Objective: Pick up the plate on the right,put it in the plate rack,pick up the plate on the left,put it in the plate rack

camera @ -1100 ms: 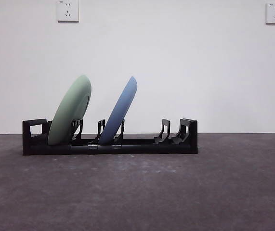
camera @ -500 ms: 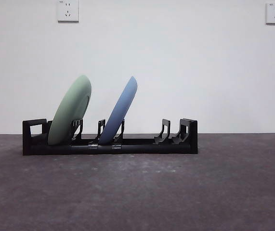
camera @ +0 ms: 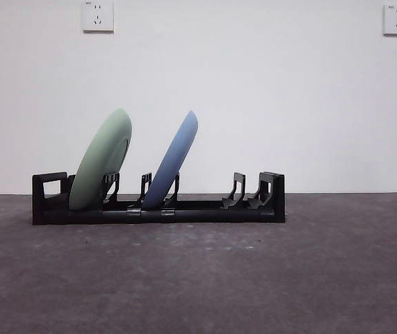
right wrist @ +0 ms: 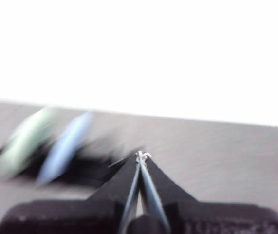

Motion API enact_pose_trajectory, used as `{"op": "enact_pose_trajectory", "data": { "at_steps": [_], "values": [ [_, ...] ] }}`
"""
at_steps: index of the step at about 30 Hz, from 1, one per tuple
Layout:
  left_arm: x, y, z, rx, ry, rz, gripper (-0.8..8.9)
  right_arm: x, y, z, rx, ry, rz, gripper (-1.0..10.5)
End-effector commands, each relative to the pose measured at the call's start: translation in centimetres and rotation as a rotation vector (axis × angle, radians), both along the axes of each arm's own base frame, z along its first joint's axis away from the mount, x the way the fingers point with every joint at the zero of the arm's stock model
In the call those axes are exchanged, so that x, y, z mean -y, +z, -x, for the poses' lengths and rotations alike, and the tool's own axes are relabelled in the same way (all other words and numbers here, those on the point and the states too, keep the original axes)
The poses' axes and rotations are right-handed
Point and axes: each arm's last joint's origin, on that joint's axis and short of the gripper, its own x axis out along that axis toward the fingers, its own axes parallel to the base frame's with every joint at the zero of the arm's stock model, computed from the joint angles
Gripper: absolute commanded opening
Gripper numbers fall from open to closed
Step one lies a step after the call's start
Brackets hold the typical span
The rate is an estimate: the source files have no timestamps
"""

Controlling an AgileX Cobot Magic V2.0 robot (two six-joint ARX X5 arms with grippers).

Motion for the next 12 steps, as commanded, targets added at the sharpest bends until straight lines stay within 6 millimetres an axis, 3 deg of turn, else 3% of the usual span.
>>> {"op": "enact_pose_trajectory", "data": {
  "at_steps": [1,3,12],
  "values": [
    [0.0,-0.3,0.0,-0.006,0.004,0.008,-0.03,0.6,-3.8,-0.3,0.016,-0.121,0.01,0.0],
    [0.0,-0.3,0.0,-0.006,0.004,0.008,-0.03,1.1,-7.4,-0.5,0.055,-0.204,0.011,0.0],
    [0.0,-0.3,0.0,-0.006,0.004,0.008,-0.03,1.2,-18.7,-2.3,0.06,-0.228,0.009,0.0]
  ]
}}
